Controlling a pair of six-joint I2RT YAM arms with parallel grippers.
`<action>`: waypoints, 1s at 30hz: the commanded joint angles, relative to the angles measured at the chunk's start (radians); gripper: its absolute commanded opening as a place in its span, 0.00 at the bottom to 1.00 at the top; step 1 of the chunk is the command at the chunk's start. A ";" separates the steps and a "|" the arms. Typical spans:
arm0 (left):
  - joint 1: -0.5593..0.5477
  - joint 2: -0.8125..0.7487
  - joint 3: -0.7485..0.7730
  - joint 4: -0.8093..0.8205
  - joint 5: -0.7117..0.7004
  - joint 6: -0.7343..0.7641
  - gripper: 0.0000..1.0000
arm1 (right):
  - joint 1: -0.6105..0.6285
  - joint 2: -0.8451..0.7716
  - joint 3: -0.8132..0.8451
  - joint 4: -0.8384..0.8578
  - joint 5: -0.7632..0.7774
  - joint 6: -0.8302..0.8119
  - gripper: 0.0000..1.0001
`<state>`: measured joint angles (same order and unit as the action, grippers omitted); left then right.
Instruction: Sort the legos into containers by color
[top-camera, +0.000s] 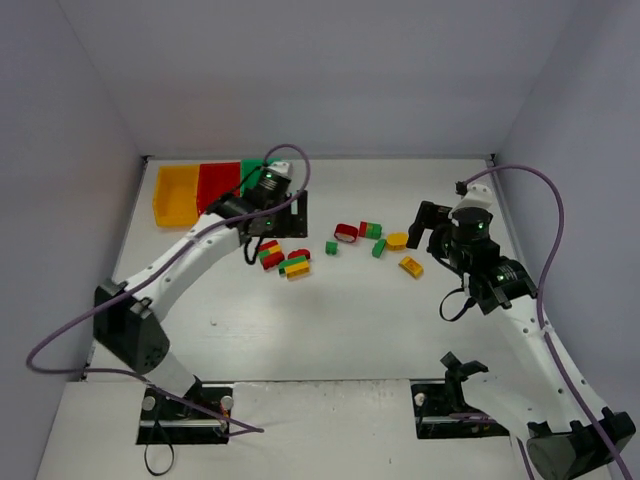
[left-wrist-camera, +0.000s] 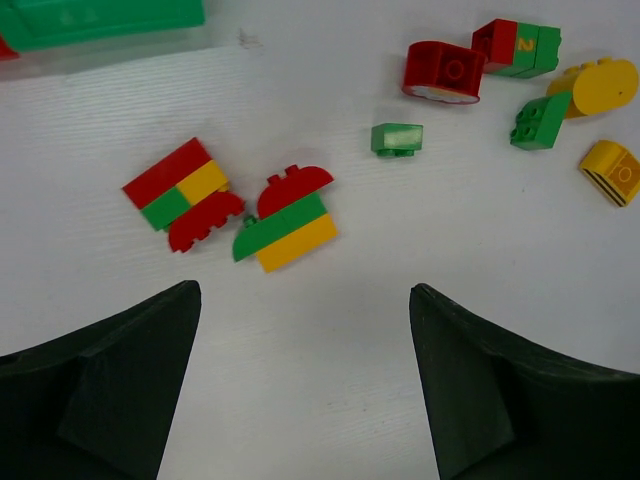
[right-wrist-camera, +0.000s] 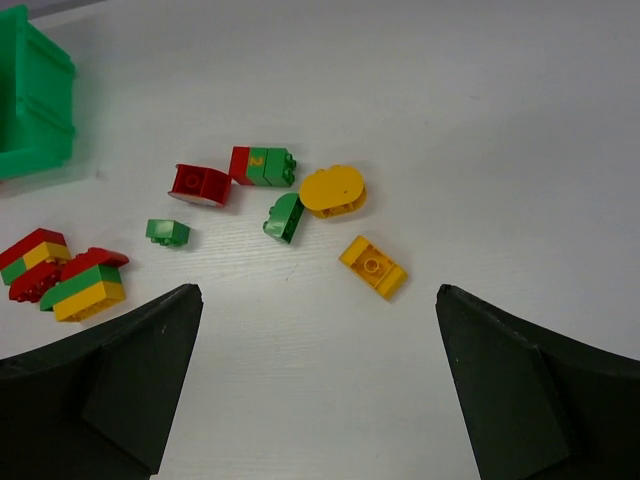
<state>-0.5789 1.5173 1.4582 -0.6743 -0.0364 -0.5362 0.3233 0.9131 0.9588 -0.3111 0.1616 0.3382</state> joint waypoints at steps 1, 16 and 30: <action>-0.087 0.130 0.129 0.101 -0.066 -0.091 0.78 | 0.003 0.032 0.043 0.041 -0.026 0.065 1.00; -0.142 0.586 0.383 0.120 -0.054 -0.127 0.73 | 0.000 0.055 0.014 0.037 -0.060 0.120 1.00; -0.134 0.721 0.485 0.101 -0.080 -0.061 0.30 | -0.001 0.050 -0.002 0.035 -0.060 0.130 1.00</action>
<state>-0.7219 2.2761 1.8965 -0.5858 -0.0849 -0.6098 0.3225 0.9630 0.9565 -0.3115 0.0967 0.4526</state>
